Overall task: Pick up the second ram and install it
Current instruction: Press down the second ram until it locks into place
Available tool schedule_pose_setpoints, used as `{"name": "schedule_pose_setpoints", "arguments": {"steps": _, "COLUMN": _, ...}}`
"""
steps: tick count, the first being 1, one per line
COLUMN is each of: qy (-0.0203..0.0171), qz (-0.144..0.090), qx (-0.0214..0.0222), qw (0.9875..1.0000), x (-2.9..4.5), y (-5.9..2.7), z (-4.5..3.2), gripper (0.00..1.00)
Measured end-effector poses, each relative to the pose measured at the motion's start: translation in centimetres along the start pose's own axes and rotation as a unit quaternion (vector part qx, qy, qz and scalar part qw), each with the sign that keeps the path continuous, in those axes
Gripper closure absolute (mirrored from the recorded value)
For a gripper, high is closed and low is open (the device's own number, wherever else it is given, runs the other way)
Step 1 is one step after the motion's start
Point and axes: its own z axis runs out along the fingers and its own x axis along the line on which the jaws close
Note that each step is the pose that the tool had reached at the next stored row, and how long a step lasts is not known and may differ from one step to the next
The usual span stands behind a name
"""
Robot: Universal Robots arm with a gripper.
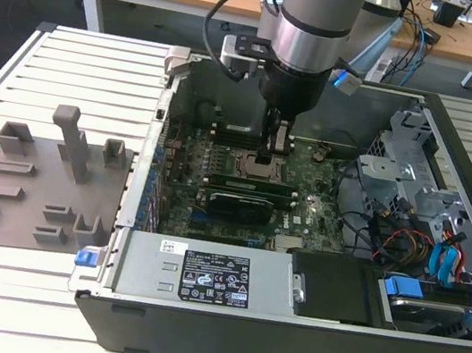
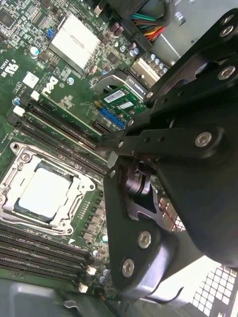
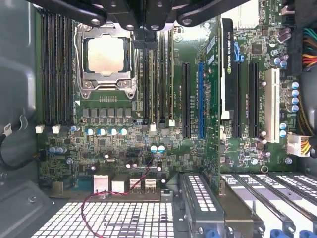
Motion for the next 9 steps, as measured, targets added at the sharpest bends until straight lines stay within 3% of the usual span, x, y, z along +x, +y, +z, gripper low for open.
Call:
{"name": "schedule_pose_setpoints", "arguments": {"steps": 4, "qy": -0.0001, "qz": 0.0, "qx": -0.0024, "qw": 1.0, "x": -0.05, "y": -1.98, "z": 1.17, "gripper": 0.9}}
{"name": "schedule_pose_setpoints", "arguments": {"steps": 7, "qy": 0.0, "qz": 0.0, "qx": -0.0038, "qw": 1.0, "x": -0.08, "y": -4.44, "z": 2.79, "gripper": 0.9}}
{"name": "schedule_pose_setpoints", "arguments": {"steps": 9, "qy": -0.0001, "qz": 0.0, "qx": -0.004, "qw": 1.0, "x": -0.06, "y": -4.76, "z": 4.05, "gripper": 0.9}}
